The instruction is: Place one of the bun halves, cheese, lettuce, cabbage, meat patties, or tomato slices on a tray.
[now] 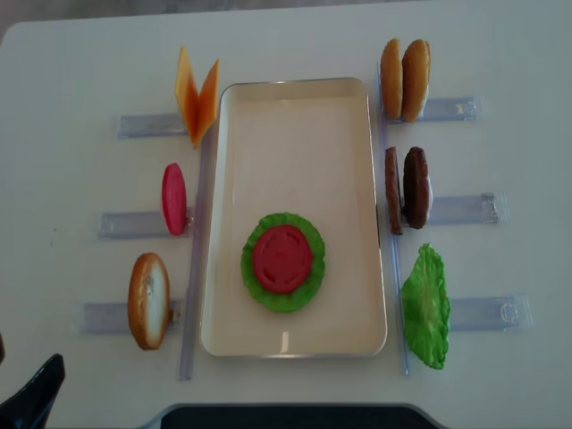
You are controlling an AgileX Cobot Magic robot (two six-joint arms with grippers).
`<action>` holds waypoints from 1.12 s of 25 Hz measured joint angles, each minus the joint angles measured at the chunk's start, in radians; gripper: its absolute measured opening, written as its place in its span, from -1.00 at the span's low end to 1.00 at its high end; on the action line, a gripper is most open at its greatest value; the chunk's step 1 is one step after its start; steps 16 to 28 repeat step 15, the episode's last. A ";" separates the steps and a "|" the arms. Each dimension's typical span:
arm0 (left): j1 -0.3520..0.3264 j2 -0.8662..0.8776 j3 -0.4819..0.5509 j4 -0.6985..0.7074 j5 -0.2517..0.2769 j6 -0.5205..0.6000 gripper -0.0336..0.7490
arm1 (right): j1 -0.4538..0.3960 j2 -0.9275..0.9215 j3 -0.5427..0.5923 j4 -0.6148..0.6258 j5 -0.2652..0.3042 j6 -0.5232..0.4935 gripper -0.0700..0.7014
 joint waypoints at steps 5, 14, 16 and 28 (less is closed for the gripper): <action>0.000 0.000 0.000 0.000 0.000 0.000 0.45 | 0.000 0.000 0.000 0.000 0.000 0.000 0.58; 0.000 0.000 0.000 0.000 0.000 0.000 0.45 | 0.000 0.000 0.000 0.000 0.000 0.000 0.58; 0.000 0.000 0.000 0.000 0.000 0.000 0.45 | 0.000 0.000 0.000 0.000 0.000 0.000 0.58; 0.000 0.000 0.000 0.000 0.000 0.000 0.45 | 0.000 0.000 0.000 0.000 0.000 0.000 0.58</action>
